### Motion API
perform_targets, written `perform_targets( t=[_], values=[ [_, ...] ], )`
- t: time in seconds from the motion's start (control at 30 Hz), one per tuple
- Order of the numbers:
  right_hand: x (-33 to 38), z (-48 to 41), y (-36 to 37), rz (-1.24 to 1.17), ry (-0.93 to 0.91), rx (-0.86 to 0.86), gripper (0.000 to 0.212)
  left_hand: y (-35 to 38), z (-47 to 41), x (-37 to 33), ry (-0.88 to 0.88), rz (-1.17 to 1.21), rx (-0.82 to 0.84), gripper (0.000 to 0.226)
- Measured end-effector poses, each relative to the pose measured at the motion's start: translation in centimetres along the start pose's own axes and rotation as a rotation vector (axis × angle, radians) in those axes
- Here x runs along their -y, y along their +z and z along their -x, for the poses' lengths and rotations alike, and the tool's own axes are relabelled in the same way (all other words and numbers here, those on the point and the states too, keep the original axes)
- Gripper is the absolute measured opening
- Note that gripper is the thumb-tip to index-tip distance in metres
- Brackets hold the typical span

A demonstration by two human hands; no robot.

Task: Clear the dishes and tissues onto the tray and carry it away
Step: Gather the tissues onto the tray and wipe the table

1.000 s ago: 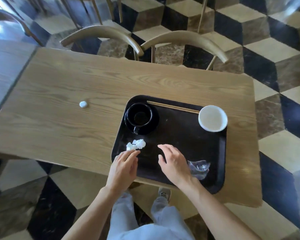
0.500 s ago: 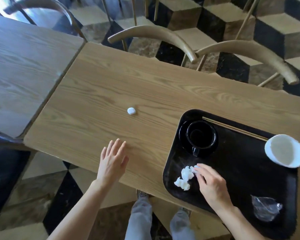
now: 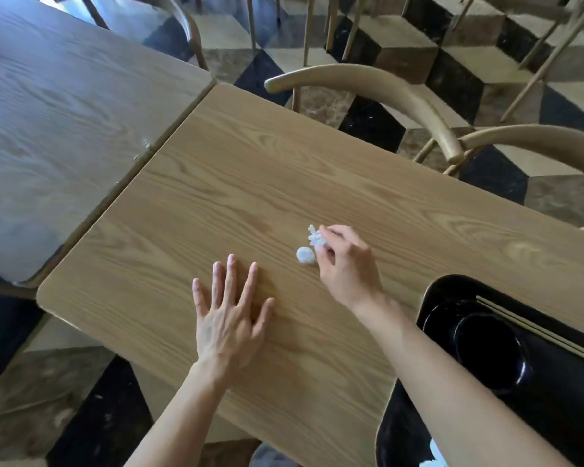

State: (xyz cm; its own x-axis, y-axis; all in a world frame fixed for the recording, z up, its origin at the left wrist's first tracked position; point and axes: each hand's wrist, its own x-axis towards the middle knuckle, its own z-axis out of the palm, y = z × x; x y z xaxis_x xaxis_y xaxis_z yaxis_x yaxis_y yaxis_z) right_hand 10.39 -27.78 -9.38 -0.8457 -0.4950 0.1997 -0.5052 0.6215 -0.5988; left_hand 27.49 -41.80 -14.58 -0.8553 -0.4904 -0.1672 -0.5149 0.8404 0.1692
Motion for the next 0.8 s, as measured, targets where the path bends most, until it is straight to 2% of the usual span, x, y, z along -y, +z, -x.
perform_targets(
  t=[0.17,0.27,0.37,0.43,0.47,0.57,0.63,0.67,0.8],
  values=[
    [-1.1,-3.2,2.6,0.103,-0.090,0.203,0.023,0.3,-0.2,0.0,-0.039,-0.016,-0.022,0.075],
    [-2.1,-3.3,3.5,0.056,-0.165,0.198,0.023,0.4,-0.3,0.1,-0.029,-0.035,-0.028,0.075],
    [-2.4,-0.8,3.0,0.012,-0.391,0.327,0.018,0.5,-0.3,0.1,-0.021,-0.045,-0.034,0.076],
    [-3.4,-0.1,1.5,-0.028,-0.466,0.405,0.016,0.4,-0.3,0.0,-0.023,-0.048,-0.033,0.076],
    [-4.0,-0.7,0.7,-0.037,-0.446,0.401,0.019,0.3,-0.3,0.0,-0.024,-0.056,-0.026,0.076],
    [-4.7,-4.2,-0.5,0.047,-0.197,0.304,0.022,0.3,-0.3,-0.1,-0.024,-0.084,-0.023,0.076],
    [-3.5,-5.8,-0.2,0.093,-0.108,0.255,0.021,0.2,-0.3,0.0,-0.023,-0.092,-0.026,0.075],
    [-2.5,-5.8,0.0,0.104,-0.094,0.296,0.021,0.3,-0.3,0.0,-0.022,-0.097,-0.028,0.075],
    [-0.7,-4.0,-1.1,0.083,-0.050,0.745,0.020,0.2,-0.3,-0.1,-0.025,-0.110,-0.026,0.075]
  ],
)
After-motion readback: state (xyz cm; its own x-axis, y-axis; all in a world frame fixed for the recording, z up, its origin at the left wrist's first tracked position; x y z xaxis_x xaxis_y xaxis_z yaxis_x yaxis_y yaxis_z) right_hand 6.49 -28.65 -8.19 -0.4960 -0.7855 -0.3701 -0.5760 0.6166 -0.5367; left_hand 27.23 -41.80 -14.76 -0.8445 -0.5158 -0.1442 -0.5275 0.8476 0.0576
